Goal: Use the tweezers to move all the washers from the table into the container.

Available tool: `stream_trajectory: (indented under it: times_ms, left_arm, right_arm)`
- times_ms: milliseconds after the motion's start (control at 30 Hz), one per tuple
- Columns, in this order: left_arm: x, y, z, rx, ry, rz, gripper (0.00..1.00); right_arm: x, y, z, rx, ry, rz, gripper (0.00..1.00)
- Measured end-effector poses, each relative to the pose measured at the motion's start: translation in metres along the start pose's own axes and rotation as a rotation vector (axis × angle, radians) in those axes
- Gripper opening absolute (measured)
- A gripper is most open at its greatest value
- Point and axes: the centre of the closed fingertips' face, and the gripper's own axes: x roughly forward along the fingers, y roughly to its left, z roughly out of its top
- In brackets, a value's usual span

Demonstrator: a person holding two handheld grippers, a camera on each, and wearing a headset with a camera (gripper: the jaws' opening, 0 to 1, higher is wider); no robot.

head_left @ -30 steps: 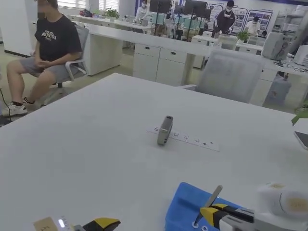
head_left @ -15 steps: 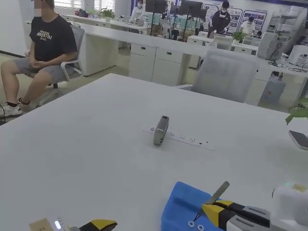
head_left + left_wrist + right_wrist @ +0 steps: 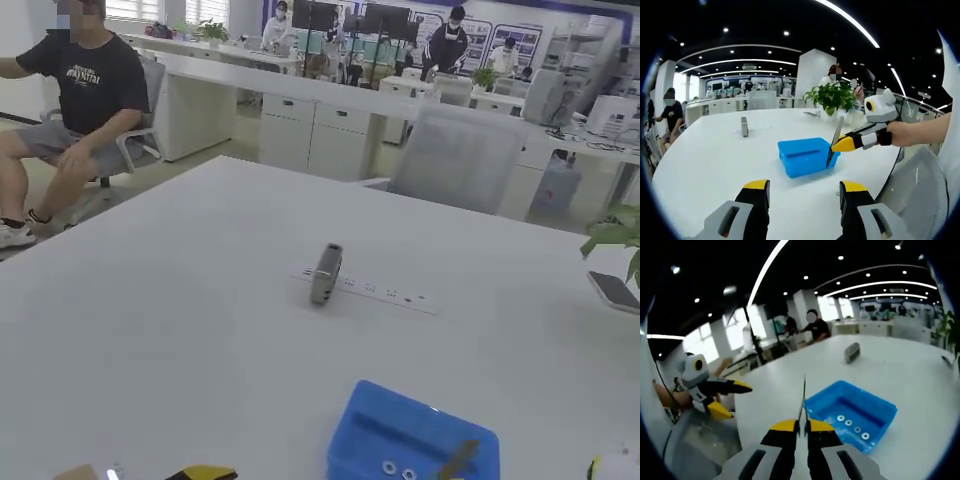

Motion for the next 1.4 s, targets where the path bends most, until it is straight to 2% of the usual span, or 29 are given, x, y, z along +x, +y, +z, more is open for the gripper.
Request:
stream_trajectory:
  times_ms: [200, 333, 533, 700, 833, 900, 1100, 1233, 1300, 1400]
  left_arm:
    - [0.001, -0.003, -0.002, 0.01, 0.009, -0.013, 0.56]
    - [0.002, -0.004, -0.003, 0.018, 0.019, -0.016, 0.56]
    - [0.001, -0.004, -0.002, 0.019, 0.012, -0.015, 0.55]
    - [-0.001, -0.001, -0.001, 0.014, 0.003, -0.003, 0.55]
    - [-0.001, 0.0, 0.0, 0.014, -0.002, 0.007, 0.56]
    - [-0.002, 0.001, 0.001, 0.014, -0.005, 0.012, 0.56]
    - [-0.002, 0.001, 0.003, 0.016, -0.015, 0.013, 0.56]
    - [-0.002, 0.001, 0.002, 0.02, -0.015, 0.01, 0.55]
    - [-0.002, 0.0, 0.003, 0.019, -0.018, 0.01, 0.55]
    - [-0.002, 0.0, 0.003, 0.018, -0.021, 0.009, 0.55]
  right_arm:
    - [-0.001, 0.008, -0.037, 0.046, 0.056, -0.016, 0.04]
    - [-0.002, 0.01, -0.049, 0.066, 0.073, -0.028, 0.04]
    - [-0.002, 0.016, -0.058, 0.072, 0.091, -0.026, 0.04]
    - [-0.002, 0.018, -0.058, 0.07, 0.091, -0.022, 0.04]
    - [-0.002, 0.025, -0.058, 0.017, 0.105, -0.006, 0.04]
    - [-0.002, 0.029, -0.059, -0.038, 0.12, -0.002, 0.04]
    - [0.001, 0.041, -0.062, -0.301, 0.184, -0.008, 0.04]
    - [0.003, 0.048, -0.062, -0.367, 0.199, -0.005, 0.03]
    - [0.004, 0.048, -0.062, -0.377, 0.199, -0.007, 0.03]
    - [0.003, 0.043, -0.06, -0.322, 0.186, -0.022, 0.03]
